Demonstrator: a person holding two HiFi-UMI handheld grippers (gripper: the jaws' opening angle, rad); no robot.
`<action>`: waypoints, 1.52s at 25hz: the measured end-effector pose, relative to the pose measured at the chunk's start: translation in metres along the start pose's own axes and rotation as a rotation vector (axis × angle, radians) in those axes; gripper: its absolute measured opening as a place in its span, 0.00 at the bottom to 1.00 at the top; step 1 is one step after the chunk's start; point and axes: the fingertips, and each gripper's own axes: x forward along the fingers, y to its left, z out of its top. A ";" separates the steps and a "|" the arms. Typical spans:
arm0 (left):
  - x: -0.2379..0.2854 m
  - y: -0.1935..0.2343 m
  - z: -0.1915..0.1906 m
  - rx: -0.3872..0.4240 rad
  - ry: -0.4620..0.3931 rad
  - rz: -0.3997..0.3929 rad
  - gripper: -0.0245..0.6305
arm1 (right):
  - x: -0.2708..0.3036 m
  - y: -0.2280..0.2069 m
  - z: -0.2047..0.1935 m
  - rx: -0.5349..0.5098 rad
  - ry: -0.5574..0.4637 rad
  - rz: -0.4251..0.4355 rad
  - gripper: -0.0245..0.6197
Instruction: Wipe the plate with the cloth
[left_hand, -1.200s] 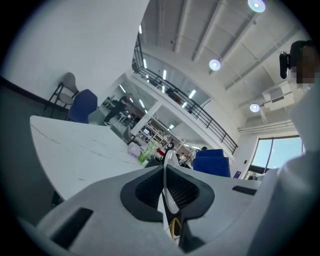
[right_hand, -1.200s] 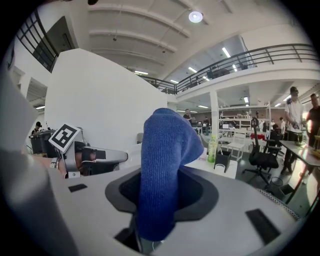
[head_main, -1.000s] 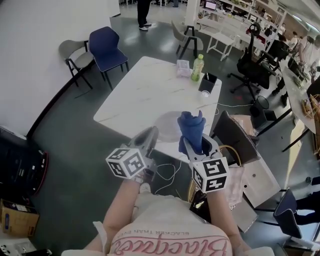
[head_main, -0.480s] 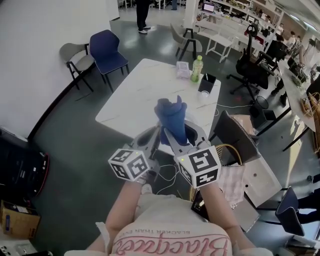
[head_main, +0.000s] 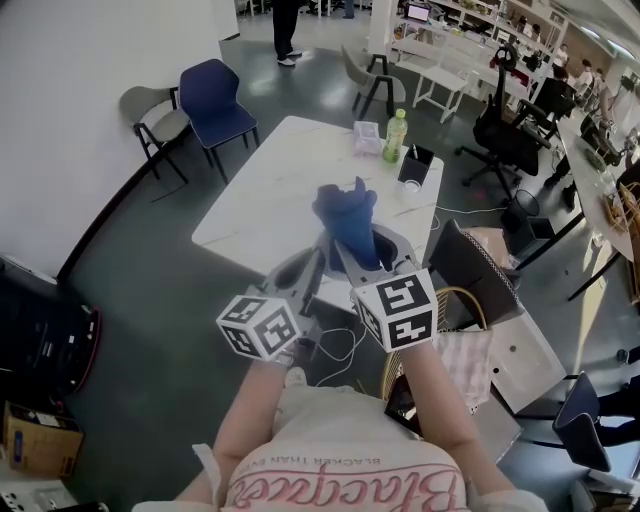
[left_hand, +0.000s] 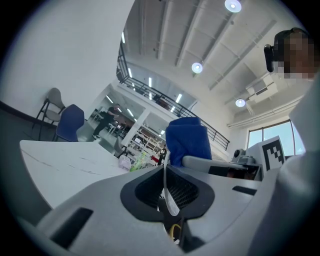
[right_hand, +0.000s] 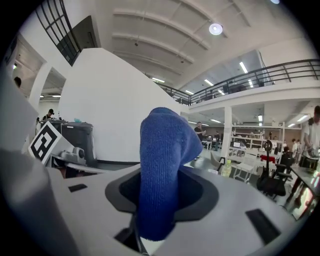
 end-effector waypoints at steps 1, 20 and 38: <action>0.000 0.001 0.001 -0.001 -0.003 -0.001 0.06 | -0.001 -0.007 -0.002 0.006 0.001 -0.020 0.25; 0.011 0.009 0.002 -0.024 -0.018 0.008 0.06 | -0.056 -0.101 -0.057 0.212 0.066 -0.273 0.25; 0.017 -0.007 0.003 -0.077 -0.015 -0.030 0.06 | -0.018 0.027 -0.042 0.053 0.069 0.056 0.25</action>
